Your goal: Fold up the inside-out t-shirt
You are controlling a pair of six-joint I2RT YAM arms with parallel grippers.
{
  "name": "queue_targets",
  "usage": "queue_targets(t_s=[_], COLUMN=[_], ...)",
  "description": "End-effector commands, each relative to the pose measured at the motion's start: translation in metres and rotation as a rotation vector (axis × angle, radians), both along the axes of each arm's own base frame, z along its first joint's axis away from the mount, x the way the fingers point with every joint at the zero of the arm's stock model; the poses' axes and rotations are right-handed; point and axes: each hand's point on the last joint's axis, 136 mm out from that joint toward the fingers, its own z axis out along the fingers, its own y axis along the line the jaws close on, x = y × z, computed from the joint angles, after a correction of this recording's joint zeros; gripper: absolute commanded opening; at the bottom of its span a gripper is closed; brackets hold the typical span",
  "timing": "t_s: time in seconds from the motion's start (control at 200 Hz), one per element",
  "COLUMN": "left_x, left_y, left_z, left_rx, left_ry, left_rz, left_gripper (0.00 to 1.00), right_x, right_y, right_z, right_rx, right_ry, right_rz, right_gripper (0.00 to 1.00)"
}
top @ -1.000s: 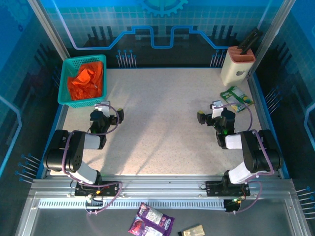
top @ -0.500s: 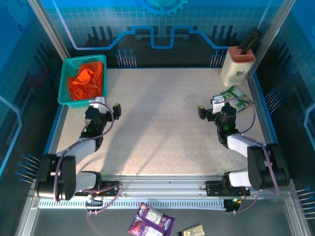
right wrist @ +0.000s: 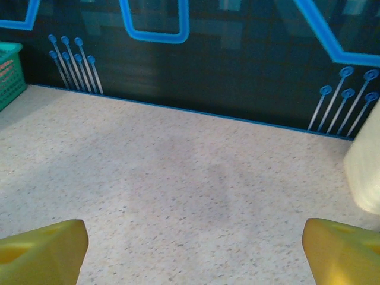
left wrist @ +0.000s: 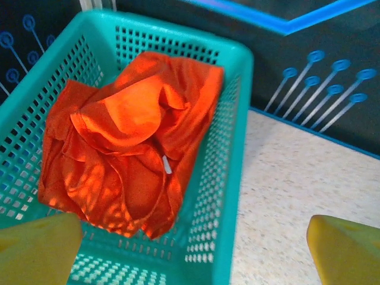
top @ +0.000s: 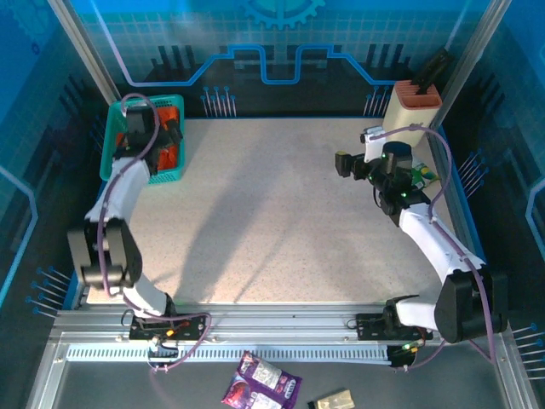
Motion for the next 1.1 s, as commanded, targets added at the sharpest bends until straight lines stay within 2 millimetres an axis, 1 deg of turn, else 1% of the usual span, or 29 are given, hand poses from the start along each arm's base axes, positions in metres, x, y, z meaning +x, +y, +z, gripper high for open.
queue_targets(t_s=[0.0, 0.045, 0.085, 0.1, 0.225, 0.315, 0.325, 0.365, 0.385, 0.41, 0.42, 0.43, 0.495, 0.515, 0.6, 0.68, 0.82, 0.916, 0.966, 1.021, 1.036, 1.096], left_x=[0.000, 0.013, 0.024, 0.028, 0.060, 0.078, 0.079, 0.087, 0.090, 0.095, 0.096, 0.098, 0.108, 0.110, 0.118, 0.124, 0.130, 0.131, 0.131, 0.132, 0.132, 0.132], left_y=[0.020, 0.028, 0.036, 0.038, 0.056, 0.067, 0.068, 0.072, 0.073, 0.075, 0.076, 0.076, 0.080, 0.080, 0.083, 0.087, 0.090, 0.091, 0.091, 0.089, 0.088, 0.084], left_z=[-0.046, -0.048, -0.055, -0.053, -0.074, -0.088, -0.092, -0.096, -0.101, -0.102, -0.104, -0.106, -0.114, -0.117, -0.120, -0.118, -0.113, -0.110, -0.105, -0.096, -0.093, -0.078], left_rx=[-0.069, -0.079, -0.083, -0.083, -0.081, -0.077, -0.078, -0.077, -0.080, -0.077, -0.077, -0.076, -0.070, -0.068, -0.058, -0.044, -0.042, -0.054, -0.062, -0.067, -0.068, -0.077], left_ry=[0.218, 0.227, 0.239, 0.239, 0.265, 0.268, 0.274, 0.272, 0.280, 0.279, 0.282, 0.285, 0.296, 0.302, 0.301, 0.282, 0.250, 0.236, 0.227, 0.211, 0.204, 0.178], left_rz=[0.063, 0.075, 0.088, 0.091, 0.105, 0.115, 0.116, 0.117, 0.116, 0.113, 0.113, 0.110, 0.106, 0.104, 0.097, 0.095, 0.080, 0.070, 0.060, 0.051, 0.047, 0.032], left_gripper=[0.96, 0.95, 0.94, 0.93, 0.88, 0.85, 0.84, 0.83, 0.83, 0.81, 0.81, 0.80, 0.78, 0.76, 0.65, 0.56, 0.42, 0.24, 0.12, 0.01, 0.00, 0.00], right_x=[-0.010, -0.012, -0.013, -0.014, -0.022, -0.031, -0.032, -0.037, -0.038, -0.040, -0.043, -0.045, -0.051, -0.052, -0.058, -0.063, -0.069, -0.072, -0.072, -0.073, -0.073, -0.074], right_y=[0.016, 0.018, 0.020, 0.021, 0.026, 0.028, 0.029, 0.030, 0.030, 0.030, 0.030, 0.029, 0.028, 0.028, 0.026, 0.024, 0.021, 0.020, 0.020, 0.021, 0.021, 0.022], right_z=[-0.009, -0.009, -0.010, -0.010, -0.012, -0.015, -0.015, -0.016, -0.015, -0.012, -0.022, -0.024, -0.028, -0.030, -0.033, -0.034, -0.029, -0.022, -0.017, -0.014, -0.013, -0.009], right_rx=[0.027, 0.029, 0.030, 0.030, 0.037, 0.048, 0.049, 0.050, 0.049, 0.051, 0.045, 0.043, 0.039, 0.036, 0.032, 0.025, 0.011, 0.006, 0.005, 0.003, 0.003, 0.001], right_ry=[0.081, 0.088, 0.093, 0.093, 0.103, 0.118, 0.118, 0.121, 0.116, 0.110, 0.130, 0.134, 0.140, 0.145, 0.153, 0.156, 0.143, 0.126, 0.116, 0.112, 0.111, 0.103], right_rz=[0.042, 0.045, 0.049, 0.051, 0.056, 0.054, 0.054, 0.052, 0.052, 0.047, 0.047, 0.045, 0.039, 0.037, 0.025, 0.018, 0.006, 0.002, 0.004, 0.007, 0.006, 0.012], right_gripper=[0.94, 0.94, 0.94, 0.94, 0.93, 0.93, 0.93, 0.93, 0.93, 0.93, 0.93, 0.93, 0.93, 0.93, 0.93, 0.93, 0.93, 0.93, 0.93, 0.93, 0.93, 0.93])
